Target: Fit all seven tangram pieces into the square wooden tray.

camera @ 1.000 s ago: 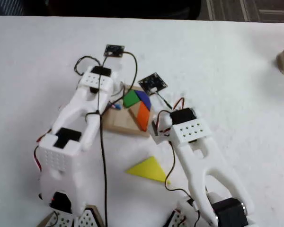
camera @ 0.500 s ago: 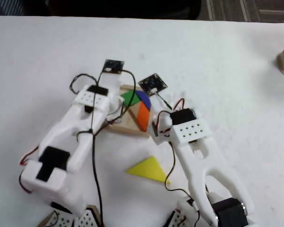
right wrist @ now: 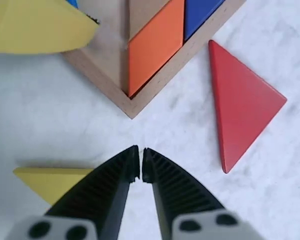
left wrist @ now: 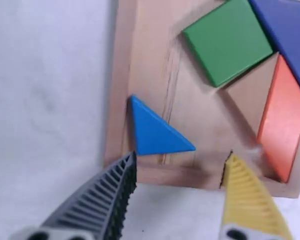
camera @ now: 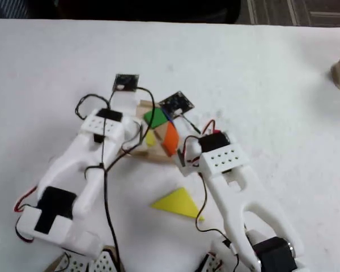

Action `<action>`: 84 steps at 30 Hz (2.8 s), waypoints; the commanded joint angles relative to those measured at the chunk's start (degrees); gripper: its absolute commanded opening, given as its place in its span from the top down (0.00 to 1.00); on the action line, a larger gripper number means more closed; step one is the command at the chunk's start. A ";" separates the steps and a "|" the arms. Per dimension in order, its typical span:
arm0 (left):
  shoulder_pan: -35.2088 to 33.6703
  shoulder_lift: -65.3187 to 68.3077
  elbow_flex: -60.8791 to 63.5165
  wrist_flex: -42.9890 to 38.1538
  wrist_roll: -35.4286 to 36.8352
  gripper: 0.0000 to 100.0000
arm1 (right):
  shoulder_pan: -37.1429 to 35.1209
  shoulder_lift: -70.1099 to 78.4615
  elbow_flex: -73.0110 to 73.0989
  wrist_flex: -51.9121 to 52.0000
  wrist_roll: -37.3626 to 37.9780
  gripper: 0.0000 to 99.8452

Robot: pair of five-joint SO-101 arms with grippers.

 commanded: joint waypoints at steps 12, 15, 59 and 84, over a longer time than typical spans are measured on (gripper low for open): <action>-0.57 12.79 -15.21 7.74 2.55 0.73 | -0.40 -2.15 -0.44 -0.92 0.00 0.98; 1.54 12.79 -15.30 7.56 2.64 0.73 | -0.40 -2.15 -0.44 -0.92 0.00 0.98; -1.80 14.99 -19.87 -1.23 -0.18 0.77 | -0.40 -2.15 -0.44 -0.75 0.00 0.98; -2.07 16.22 -27.78 -8.79 -5.80 0.76 | -0.40 -2.24 -0.44 -0.92 0.00 0.98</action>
